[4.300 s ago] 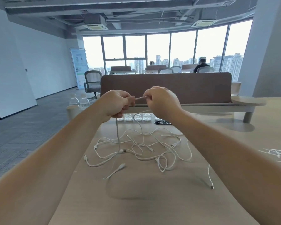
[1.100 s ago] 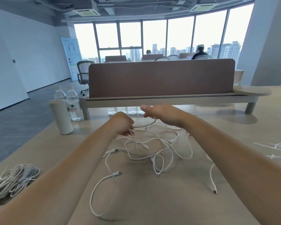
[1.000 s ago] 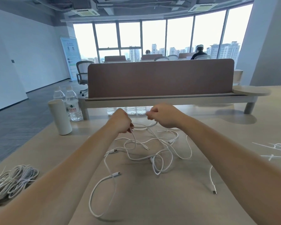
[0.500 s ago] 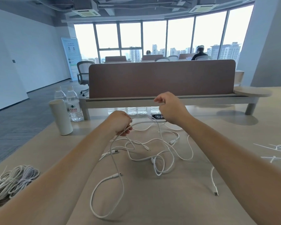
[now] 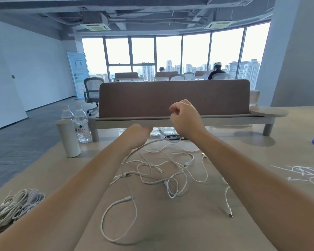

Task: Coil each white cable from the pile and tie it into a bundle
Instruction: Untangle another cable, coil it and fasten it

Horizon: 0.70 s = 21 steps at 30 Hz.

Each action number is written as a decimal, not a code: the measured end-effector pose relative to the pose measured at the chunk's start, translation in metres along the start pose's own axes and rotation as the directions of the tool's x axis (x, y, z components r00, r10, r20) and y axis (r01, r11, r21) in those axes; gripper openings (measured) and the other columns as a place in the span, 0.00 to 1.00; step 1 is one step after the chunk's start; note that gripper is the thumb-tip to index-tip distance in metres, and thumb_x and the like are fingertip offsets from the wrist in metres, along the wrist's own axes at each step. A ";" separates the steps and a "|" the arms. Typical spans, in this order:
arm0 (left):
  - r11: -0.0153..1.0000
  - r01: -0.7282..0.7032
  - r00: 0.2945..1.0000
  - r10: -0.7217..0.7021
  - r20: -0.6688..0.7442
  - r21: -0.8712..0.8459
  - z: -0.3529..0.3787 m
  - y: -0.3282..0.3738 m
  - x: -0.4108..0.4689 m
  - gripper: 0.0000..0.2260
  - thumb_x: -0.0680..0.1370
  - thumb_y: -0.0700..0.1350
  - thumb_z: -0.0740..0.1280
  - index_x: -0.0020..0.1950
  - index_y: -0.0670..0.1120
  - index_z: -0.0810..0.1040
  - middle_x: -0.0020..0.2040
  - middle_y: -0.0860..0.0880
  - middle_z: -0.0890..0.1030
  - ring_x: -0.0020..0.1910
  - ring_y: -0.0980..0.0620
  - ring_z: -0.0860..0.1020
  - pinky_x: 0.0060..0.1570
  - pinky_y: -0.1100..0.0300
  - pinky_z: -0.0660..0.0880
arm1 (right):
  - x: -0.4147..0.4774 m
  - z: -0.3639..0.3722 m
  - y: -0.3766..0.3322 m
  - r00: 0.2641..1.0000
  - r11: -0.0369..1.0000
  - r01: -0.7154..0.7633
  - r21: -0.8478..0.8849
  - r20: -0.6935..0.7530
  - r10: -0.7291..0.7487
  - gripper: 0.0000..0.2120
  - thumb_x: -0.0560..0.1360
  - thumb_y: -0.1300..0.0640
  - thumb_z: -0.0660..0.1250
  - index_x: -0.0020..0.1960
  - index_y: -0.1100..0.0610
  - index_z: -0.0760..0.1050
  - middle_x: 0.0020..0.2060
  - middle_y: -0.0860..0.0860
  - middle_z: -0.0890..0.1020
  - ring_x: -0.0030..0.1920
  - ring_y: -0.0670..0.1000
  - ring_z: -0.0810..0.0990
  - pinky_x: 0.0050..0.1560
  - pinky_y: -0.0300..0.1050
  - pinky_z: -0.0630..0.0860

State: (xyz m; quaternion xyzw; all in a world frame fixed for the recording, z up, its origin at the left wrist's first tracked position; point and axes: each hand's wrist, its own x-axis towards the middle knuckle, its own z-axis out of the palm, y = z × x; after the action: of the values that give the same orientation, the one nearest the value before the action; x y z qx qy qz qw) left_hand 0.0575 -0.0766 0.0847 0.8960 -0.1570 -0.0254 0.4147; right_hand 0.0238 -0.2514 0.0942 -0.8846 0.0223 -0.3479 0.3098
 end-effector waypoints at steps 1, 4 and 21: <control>0.999 -0.019 1.000 0.018 -0.017 -0.049 -0.002 0.006 -0.005 0.14 0.81 0.50 0.61 0.47 0.41 0.80 0.44 0.45 0.80 0.41 0.46 0.74 0.42 0.56 0.67 | -0.003 -0.003 -0.004 1.000 1.000 -0.009 -0.005 0.001 0.009 0.15 0.79 0.62 0.59 0.62 0.57 0.78 0.61 0.47 0.75 0.54 0.50 0.77 0.54 0.43 0.73; 0.977 -0.032 0.988 0.062 0.140 -0.209 -0.006 0.023 -0.024 0.16 0.84 0.52 0.60 0.54 0.41 0.80 0.49 0.44 0.86 0.46 0.45 0.83 0.48 0.55 0.74 | -0.011 -0.012 -0.015 0.999 0.999 -0.035 -0.041 -0.008 0.034 0.16 0.79 0.60 0.59 0.64 0.58 0.77 0.63 0.49 0.75 0.55 0.50 0.76 0.57 0.44 0.74; 0.948 -0.270 0.904 0.309 0.295 -0.167 -0.032 0.041 -0.117 0.13 0.83 0.49 0.65 0.48 0.41 0.82 0.36 0.43 0.80 0.29 0.50 0.73 0.32 0.61 0.74 | -0.072 -0.063 -0.057 0.989 0.990 -0.114 -0.089 0.086 0.121 0.12 0.77 0.58 0.58 0.36 0.58 0.71 0.30 0.52 0.75 0.32 0.55 0.72 0.30 0.45 0.65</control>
State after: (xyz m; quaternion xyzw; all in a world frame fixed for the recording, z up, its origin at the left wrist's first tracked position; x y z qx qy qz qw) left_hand -0.0589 -0.0420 0.1266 0.8197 -0.3514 -0.1169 0.4369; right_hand -0.0800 -0.2201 0.1188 -0.9090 0.0747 -0.2868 0.2931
